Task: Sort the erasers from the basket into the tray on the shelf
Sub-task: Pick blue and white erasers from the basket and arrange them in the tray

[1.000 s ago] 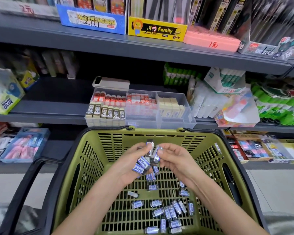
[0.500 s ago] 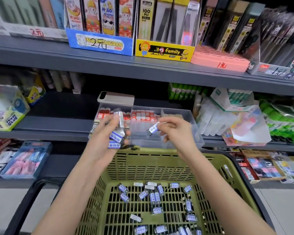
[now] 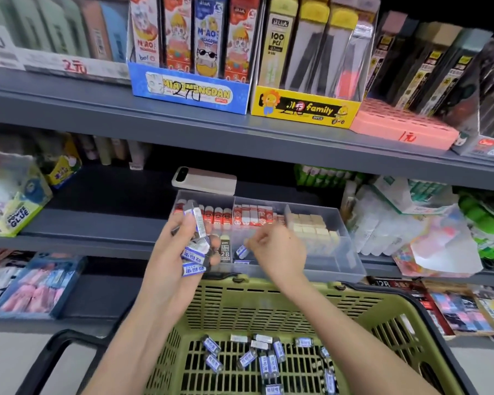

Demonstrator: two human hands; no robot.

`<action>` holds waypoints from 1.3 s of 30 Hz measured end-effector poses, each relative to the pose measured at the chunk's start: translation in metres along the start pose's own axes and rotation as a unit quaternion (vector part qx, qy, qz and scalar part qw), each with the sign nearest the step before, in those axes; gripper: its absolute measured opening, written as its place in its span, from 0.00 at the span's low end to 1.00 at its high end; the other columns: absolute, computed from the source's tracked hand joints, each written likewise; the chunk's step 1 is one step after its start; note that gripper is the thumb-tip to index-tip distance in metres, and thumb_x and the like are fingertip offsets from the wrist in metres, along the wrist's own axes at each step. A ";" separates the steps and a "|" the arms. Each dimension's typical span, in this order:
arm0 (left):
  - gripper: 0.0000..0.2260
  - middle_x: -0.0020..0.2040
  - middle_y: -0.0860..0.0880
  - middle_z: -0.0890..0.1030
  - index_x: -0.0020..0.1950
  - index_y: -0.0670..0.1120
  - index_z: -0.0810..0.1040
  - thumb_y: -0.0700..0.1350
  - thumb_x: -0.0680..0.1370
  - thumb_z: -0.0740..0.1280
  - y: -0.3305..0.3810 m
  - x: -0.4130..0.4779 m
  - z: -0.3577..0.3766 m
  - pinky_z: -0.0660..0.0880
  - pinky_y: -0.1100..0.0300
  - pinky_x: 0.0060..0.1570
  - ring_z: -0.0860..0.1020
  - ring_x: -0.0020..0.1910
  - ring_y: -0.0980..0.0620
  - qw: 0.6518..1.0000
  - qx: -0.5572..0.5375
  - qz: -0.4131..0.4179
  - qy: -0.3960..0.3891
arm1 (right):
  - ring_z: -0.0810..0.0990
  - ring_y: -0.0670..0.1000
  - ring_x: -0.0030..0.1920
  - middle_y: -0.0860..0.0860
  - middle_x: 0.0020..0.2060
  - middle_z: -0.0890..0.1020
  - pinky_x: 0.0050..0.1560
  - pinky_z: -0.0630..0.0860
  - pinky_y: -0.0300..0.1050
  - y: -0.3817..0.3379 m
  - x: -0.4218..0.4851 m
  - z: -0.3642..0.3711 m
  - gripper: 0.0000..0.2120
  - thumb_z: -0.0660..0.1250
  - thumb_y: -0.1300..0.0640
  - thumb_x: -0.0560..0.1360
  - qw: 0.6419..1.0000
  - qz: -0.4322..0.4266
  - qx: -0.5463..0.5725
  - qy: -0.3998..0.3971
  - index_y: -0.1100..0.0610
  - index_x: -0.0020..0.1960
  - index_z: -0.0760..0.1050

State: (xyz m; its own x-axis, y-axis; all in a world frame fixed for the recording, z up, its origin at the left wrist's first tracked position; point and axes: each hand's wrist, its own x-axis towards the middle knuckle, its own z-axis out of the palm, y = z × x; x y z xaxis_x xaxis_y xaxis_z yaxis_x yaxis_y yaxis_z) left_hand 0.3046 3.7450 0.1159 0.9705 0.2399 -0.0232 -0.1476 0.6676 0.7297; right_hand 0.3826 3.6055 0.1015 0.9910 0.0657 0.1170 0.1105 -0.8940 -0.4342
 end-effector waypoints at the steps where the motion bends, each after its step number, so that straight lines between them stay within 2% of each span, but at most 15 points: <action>1: 0.07 0.36 0.48 0.79 0.43 0.46 0.74 0.49 0.72 0.65 -0.001 -0.001 0.001 0.70 0.62 0.25 0.77 0.32 0.51 1.000 0.004 -0.005 0.002 | 0.79 0.54 0.45 0.49 0.35 0.81 0.35 0.67 0.39 -0.001 0.002 0.001 0.07 0.68 0.53 0.71 1.000 0.007 -0.025 -0.018 0.54 0.36 0.77; 3: 0.07 0.36 0.48 0.80 0.43 0.46 0.74 0.49 0.72 0.65 -0.005 -0.003 0.003 0.71 0.62 0.25 0.78 0.31 0.51 1.000 0.007 -0.015 0.005 | 0.78 0.54 0.38 0.50 0.33 0.78 0.35 0.68 0.39 -0.001 0.007 0.002 0.07 0.68 0.54 0.71 0.995 0.019 -0.077 -0.057 0.55 0.36 0.75; 7: 0.06 0.35 0.48 0.79 0.44 0.45 0.74 0.47 0.72 0.66 -0.010 -0.004 0.006 0.71 0.61 0.24 0.77 0.31 0.50 1.000 0.002 -0.025 0.006 | 0.77 0.53 0.40 0.51 0.37 0.77 0.37 0.71 0.41 -0.005 0.014 0.003 0.06 0.68 0.54 0.72 0.986 0.021 -0.121 -0.117 0.57 0.43 0.77; 12: 0.04 0.34 0.48 0.78 0.41 0.45 0.75 0.45 0.71 0.67 -0.011 -0.005 0.004 0.70 0.62 0.24 0.76 0.31 0.50 0.999 0.000 -0.038 0.011 | 0.72 0.53 0.33 0.51 0.29 0.72 0.35 0.68 0.41 -0.005 0.012 -0.017 0.16 0.62 0.53 0.77 0.984 -0.029 -0.091 -0.147 0.58 0.32 0.69; 15: 0.07 0.35 0.47 0.78 0.43 0.44 0.74 0.45 0.70 0.68 -0.011 -0.005 0.004 0.70 0.62 0.24 0.76 0.30 0.49 0.999 -0.003 -0.047 0.005 | 0.73 0.50 0.32 0.54 0.30 0.78 0.33 0.69 0.41 -0.015 -0.004 -0.041 0.18 0.61 0.52 0.79 0.977 -0.096 0.151 -0.113 0.62 0.36 0.77; 17: 0.11 0.36 0.45 0.79 0.44 0.43 0.74 0.48 0.68 0.70 -0.010 -0.005 0.005 0.70 0.62 0.24 0.75 0.30 0.50 0.999 0.000 -0.050 0.000 | 0.75 0.43 0.29 0.50 0.31 0.81 0.31 0.70 0.34 -0.025 -0.020 -0.055 0.11 0.65 0.54 0.77 0.908 -0.107 0.368 -0.169 0.59 0.41 0.80; 18: 0.11 0.36 0.45 0.80 0.43 0.43 0.75 0.49 0.68 0.70 -0.011 -0.005 0.005 0.70 0.62 0.23 0.75 0.29 0.51 0.999 0.005 -0.052 0.000 | 0.76 0.41 0.28 0.48 0.30 0.81 0.28 0.70 0.31 -0.029 -0.028 -0.059 0.05 0.68 0.56 0.75 0.879 -0.117 0.416 -0.203 0.56 0.43 0.79; 19: 0.10 0.35 0.45 0.80 0.42 0.45 0.76 0.50 0.67 0.70 -0.011 -0.006 0.005 0.70 0.62 0.23 0.76 0.29 0.51 0.998 0.011 -0.054 0.001 | 0.77 0.40 0.27 0.47 0.31 0.80 0.27 0.71 0.30 -0.032 -0.035 -0.060 0.03 0.71 0.58 0.73 0.871 -0.126 0.421 -0.218 0.55 0.45 0.77; 22: 0.07 0.35 0.46 0.80 0.37 0.49 0.79 0.51 0.66 0.70 -0.014 -0.007 0.006 0.70 0.62 0.24 0.76 0.30 0.52 0.998 0.018 -0.061 0.007 | 0.77 0.38 0.26 0.52 0.35 0.80 0.30 0.72 0.29 -0.035 -0.044 -0.053 0.11 0.74 0.60 0.70 0.903 -0.130 0.376 -0.165 0.53 0.48 0.74; 24: 0.07 0.35 0.46 0.80 0.37 0.49 0.80 0.52 0.66 0.70 -0.015 -0.007 0.006 0.71 0.62 0.24 0.77 0.31 0.52 0.998 0.021 -0.056 0.003 | 0.76 0.37 0.29 0.53 0.36 0.80 0.32 0.71 0.27 -0.034 -0.044 -0.050 0.09 0.72 0.62 0.71 0.896 -0.129 0.399 -0.142 0.54 0.48 0.76; 26: 0.08 0.35 0.46 0.79 0.40 0.48 0.81 0.52 0.68 0.68 -0.014 -0.006 0.006 0.70 0.63 0.24 0.76 0.30 0.53 0.999 0.010 -0.046 0.002 | 0.76 0.37 0.32 0.48 0.36 0.81 0.35 0.72 0.30 -0.029 -0.041 -0.051 0.07 0.70 0.62 0.73 0.886 -0.121 0.426 -0.137 0.52 0.46 0.78; 29: 0.11 0.34 0.47 0.78 0.40 0.45 0.81 0.51 0.71 0.65 -0.011 -0.003 0.004 0.69 0.64 0.23 0.75 0.30 0.53 0.999 -0.013 -0.043 0.015 | 0.75 0.42 0.33 0.46 0.36 0.81 0.32 0.73 0.36 -0.016 -0.026 -0.055 0.07 0.68 0.63 0.73 0.875 -0.039 0.468 -0.118 0.52 0.44 0.80; 33: 0.13 0.33 0.49 0.79 0.34 0.49 0.82 0.54 0.70 0.63 -0.004 -0.002 0.002 0.69 0.64 0.23 0.75 0.29 0.55 0.998 -0.030 -0.040 0.025 | 0.76 0.45 0.29 0.46 0.30 0.79 0.29 0.77 0.41 0.000 -0.002 -0.054 0.10 0.64 0.66 0.71 0.954 0.009 0.287 -0.091 0.53 0.38 0.79; 36: 0.12 0.32 0.50 0.79 0.34 0.49 0.83 0.54 0.69 0.64 -0.003 -0.002 0.001 0.69 0.64 0.24 0.75 0.29 0.54 0.998 -0.033 -0.041 0.030 | 0.82 0.54 0.36 0.49 0.36 0.82 0.44 0.80 0.51 -0.001 0.006 -0.040 0.08 0.64 0.66 0.71 0.982 -0.006 0.158 -0.102 0.55 0.40 0.77; 39: 0.12 0.32 0.50 0.78 0.34 0.49 0.83 0.55 0.69 0.65 -0.003 -0.001 0.000 0.70 0.64 0.24 0.76 0.29 0.55 0.998 -0.035 -0.042 0.032 | 0.82 0.57 0.45 0.55 0.41 0.83 0.54 0.77 0.49 -0.003 0.008 -0.022 0.06 0.64 0.65 0.71 0.991 -0.013 0.118 -0.066 0.55 0.42 0.73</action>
State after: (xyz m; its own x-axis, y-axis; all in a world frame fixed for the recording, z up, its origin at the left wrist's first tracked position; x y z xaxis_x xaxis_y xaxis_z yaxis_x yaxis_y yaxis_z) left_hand 0.3038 3.7428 0.1140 0.9664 0.2238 -0.1266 -0.0820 0.7348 0.6733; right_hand 0.3886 3.5992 0.1238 0.9873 0.1575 0.0202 0.1348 -0.7638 -0.6312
